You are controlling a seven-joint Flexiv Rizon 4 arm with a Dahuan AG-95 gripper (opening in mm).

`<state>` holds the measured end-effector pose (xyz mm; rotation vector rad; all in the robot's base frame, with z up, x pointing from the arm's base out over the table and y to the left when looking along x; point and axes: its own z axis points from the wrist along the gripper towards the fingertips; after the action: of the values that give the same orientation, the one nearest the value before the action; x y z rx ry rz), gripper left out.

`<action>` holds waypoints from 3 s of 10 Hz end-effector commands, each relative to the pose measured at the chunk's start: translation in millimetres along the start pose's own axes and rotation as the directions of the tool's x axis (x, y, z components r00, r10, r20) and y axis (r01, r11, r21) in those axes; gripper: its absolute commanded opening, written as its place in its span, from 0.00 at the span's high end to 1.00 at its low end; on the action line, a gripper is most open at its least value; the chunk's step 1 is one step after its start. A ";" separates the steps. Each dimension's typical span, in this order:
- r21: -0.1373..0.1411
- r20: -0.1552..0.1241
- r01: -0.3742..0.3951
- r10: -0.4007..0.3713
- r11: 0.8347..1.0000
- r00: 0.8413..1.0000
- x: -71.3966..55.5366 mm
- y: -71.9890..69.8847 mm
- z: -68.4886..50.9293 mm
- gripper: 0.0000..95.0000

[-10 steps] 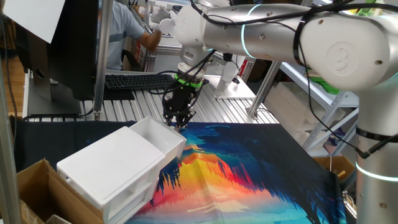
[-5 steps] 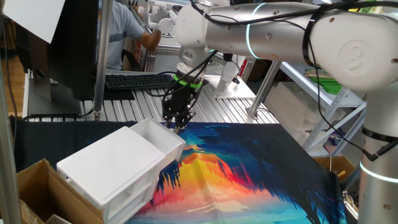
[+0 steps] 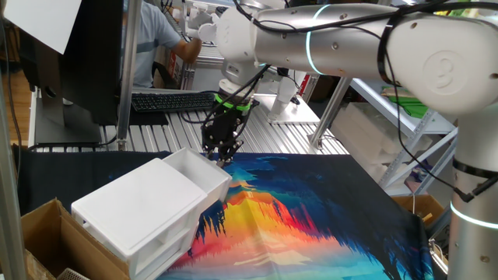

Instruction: Grasp the handle and close the drawer

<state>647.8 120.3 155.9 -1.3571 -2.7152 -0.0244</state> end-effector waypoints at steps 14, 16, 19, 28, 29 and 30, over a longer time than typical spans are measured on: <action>0.028 -0.029 -0.036 0.037 0.999 0.999 5.1 0.1 -1.8 1.00; 0.023 -0.025 -0.041 0.042 0.999 0.999 4.4 0.5 -1.4 0.80; 0.024 -0.013 -0.029 0.029 0.999 0.999 3.0 1.2 -1.2 0.60; 0.006 0.005 -0.017 0.017 1.000 1.000 -0.2 1.1 3.2 0.80; 0.004 0.006 -0.018 0.018 1.000 1.000 -0.3 1.1 3.2 0.80; 0.003 0.006 -0.014 0.014 1.000 1.000 -0.3 1.1 3.3 0.80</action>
<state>646.8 120.5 152.8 -1.3811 -2.7140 -0.0157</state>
